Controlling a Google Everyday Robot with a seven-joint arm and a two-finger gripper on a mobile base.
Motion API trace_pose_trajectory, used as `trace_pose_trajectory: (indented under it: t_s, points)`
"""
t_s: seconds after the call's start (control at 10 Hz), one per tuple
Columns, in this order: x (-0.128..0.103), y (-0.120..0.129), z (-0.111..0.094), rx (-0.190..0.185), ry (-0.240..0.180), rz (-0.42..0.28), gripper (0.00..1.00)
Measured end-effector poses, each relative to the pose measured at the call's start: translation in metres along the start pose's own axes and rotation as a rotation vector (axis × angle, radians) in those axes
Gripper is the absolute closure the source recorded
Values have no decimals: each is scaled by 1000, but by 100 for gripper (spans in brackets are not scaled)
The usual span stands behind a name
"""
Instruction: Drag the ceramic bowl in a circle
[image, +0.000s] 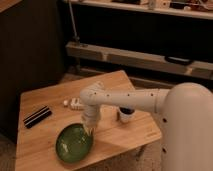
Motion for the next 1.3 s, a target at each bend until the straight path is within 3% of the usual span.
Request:
trace_pose_trajectory:
  t_s: [0.3,0.6,0.7,1.0,1.2,1.3]
  points:
    - [73,-34,-14,23,46,-33,100]
    - [127,-37,-41,45,98,-5,100]
    - [133,-34,-47,50,104,9,100]
    - [132,-10,-44,68,94,88,100]
    - [109,13,-39,88,101,146,100]
    - [83,33,-38,104,114,183,100]
